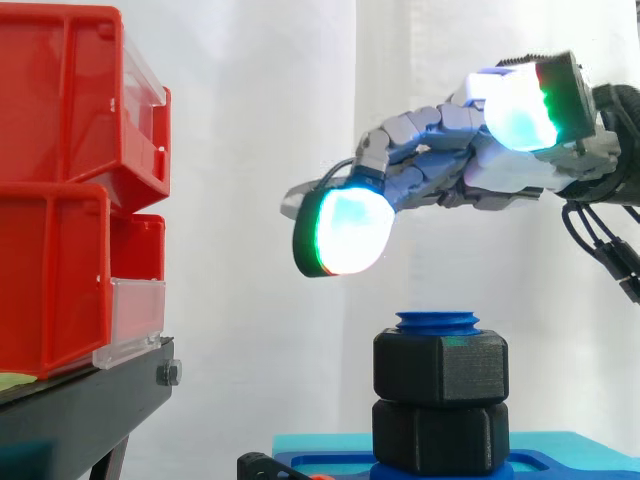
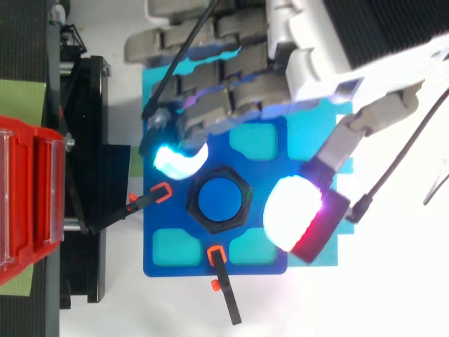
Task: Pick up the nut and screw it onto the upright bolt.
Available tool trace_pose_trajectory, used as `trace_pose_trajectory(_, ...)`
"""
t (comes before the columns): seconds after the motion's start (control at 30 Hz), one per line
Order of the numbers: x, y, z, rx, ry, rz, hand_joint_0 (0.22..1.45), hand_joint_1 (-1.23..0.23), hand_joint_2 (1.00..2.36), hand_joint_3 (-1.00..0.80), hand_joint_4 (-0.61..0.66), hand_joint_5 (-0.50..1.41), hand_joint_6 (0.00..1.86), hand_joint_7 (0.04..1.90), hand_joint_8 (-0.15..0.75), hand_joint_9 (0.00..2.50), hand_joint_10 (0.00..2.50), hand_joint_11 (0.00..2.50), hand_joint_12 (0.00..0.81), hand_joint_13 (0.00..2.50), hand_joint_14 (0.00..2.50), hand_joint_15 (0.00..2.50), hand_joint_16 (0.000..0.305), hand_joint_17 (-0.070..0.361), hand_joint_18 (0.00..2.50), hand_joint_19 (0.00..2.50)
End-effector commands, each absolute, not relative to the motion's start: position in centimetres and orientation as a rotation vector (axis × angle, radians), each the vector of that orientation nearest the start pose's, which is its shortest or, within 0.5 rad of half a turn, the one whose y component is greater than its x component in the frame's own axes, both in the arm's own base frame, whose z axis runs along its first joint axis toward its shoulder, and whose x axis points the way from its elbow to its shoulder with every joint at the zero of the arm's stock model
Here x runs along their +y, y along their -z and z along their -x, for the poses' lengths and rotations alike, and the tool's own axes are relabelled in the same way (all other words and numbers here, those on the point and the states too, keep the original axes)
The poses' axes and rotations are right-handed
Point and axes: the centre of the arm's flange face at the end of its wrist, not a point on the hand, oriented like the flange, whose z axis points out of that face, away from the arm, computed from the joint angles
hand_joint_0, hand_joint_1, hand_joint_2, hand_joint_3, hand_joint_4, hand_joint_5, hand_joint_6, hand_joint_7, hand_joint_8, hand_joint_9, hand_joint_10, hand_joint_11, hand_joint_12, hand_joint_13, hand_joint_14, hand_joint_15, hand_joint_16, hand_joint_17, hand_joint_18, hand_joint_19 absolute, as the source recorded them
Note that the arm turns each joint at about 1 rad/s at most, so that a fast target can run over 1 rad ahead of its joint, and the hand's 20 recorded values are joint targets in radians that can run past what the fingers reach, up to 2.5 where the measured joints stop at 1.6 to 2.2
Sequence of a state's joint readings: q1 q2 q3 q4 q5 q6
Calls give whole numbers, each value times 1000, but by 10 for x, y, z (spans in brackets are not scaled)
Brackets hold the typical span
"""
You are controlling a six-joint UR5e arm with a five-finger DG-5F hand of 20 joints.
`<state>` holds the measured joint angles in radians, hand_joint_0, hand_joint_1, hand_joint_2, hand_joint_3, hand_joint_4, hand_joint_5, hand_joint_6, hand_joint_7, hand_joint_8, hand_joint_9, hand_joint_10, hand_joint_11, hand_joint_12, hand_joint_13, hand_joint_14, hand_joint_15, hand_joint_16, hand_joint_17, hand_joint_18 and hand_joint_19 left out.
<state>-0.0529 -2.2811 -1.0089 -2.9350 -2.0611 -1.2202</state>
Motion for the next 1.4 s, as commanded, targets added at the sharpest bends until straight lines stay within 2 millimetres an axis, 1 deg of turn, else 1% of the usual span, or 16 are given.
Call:
trace_pose_trajectory(0.0,-111,-324,-758,1540,-622,68,482,-116,1000,-500,236,-141,502,698,235,479,0,0,320,88,0,0,41,93,0,0)
trace_pose_trajectory(0.07,-108,-322,-760,1539,-616,60,482,-116,1000,-500,230,-140,502,700,237,476,0,0,321,87,0,0,41,92,0,0)
trace_pose_trajectory(0.13,-101,-321,-762,1528,-611,58,483,-115,1000,-500,233,-141,502,699,237,476,0,0,323,86,0,0,41,93,0,0)
trace_pose_trajectory(0.17,-95,-321,-764,1519,-611,62,483,-113,1000,-500,231,-141,502,698,237,476,0,0,323,86,0,0,41,92,0,0)
trace_pose_trajectory(0.27,-88,-319,-766,1516,-601,53,483,-111,1000,-500,231,-142,502,698,237,476,0,0,324,87,0,0,41,93,0,0)
trace_pose_trajectory(0.3,-86,-317,-766,1517,-599,50,483,-111,1000,-500,230,-142,502,699,236,476,0,0,324,87,0,0,41,93,0,0)
trace_pose_trajectory(0.33,-84,-309,-767,1527,-594,43,483,-111,1000,-500,232,-142,502,696,237,476,0,0,324,88,0,0,41,93,0,0)
trace_pose_trajectory(0.5,-80,-299,-774,1518,-599,38,484,-103,1000,-500,231,-143,502,703,236,475,0,0,324,90,0,0,41,93,0,0)
trace_pose_trajectory(0.53,-78,-291,-776,1526,-602,38,484,-100,1000,-500,230,-143,502,701,236,476,0,0,325,91,0,0,41,93,0,0)
trace_pose_trajectory(0.7,-73,-286,-777,1532,-607,36,485,-82,1000,-500,224,-143,502,707,236,475,0,0,324,90,0,0,42,93,0,0)
trace_pose_trajectory(0.87,-73,-281,-774,1549,-607,33,485,-70,1000,-500,221,-143,502,740,239,474,0,0,324,90,0,0,41,93,0,0)
trace_pose_trajectory(0.9,-74,-275,-772,1556,-609,30,486,-69,1000,-500,217,-143,502,746,240,475,0,0,324,90,0,0,42,94,0,0)
trace_pose_trajectory(0.93,-74,-275,-772,1556,-609,30,485,-69,1000,-500,222,-142,502,756,241,475,0,0,324,91,0,0,42,94,0,0)
trace_pose_trajectory(1.03,-74,-260,-767,1558,-612,29,485,-69,1000,-500,225,-140,503,779,249,480,0,0,325,94,0,0,41,93,0,0)
trace_pose_trajectory(1.23,-74,-260,-767,1555,-625,34,486,-73,1000,-500,234,-133,503,866,251,480,0,0,324,107,0,0,41,92,0,0)
trace_pose_trajectory(1.37,-79,-261,-767,1547,-620,31,486,-78,1000,-500,238,-126,504,937,256,485,0,0,324,114,0,0,40,89,0,0)
